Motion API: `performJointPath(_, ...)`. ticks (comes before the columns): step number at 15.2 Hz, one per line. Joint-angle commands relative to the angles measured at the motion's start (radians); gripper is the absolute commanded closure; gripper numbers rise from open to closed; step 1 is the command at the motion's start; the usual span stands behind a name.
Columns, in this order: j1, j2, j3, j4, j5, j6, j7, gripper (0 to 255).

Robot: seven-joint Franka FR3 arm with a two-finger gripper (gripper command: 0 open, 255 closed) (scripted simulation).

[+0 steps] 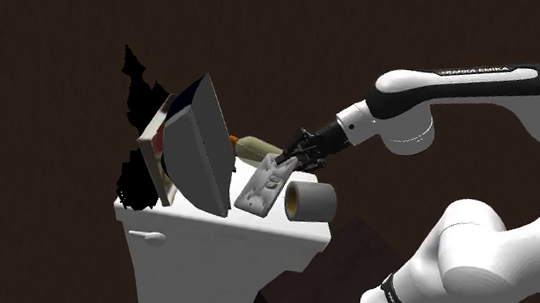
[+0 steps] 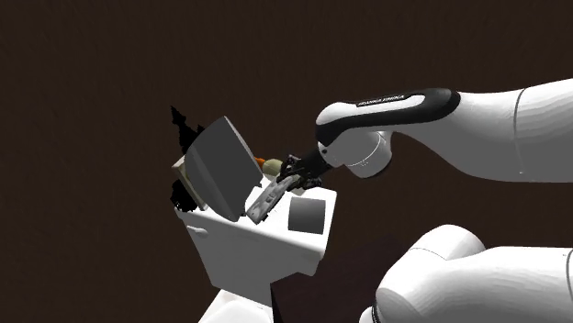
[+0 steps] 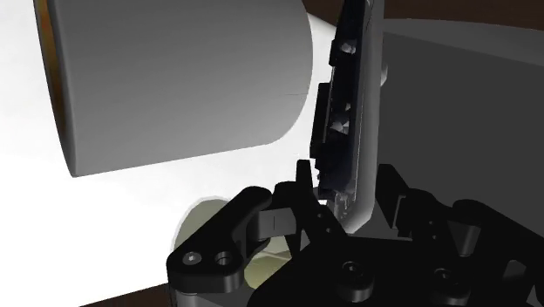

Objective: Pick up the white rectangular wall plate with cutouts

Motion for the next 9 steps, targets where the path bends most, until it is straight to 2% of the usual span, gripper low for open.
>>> performJointPath(1,-0.018,-0.026,0.012,0.012,-0.031,-0.030,0.041,255)
performJointPath(7,-0.054,-0.073,0.031,0.055,-0.095,-0.107,0.124,255)
performJointPath(9,-0.055,-0.074,0.032,0.056,-0.096,-0.108,0.126,255)
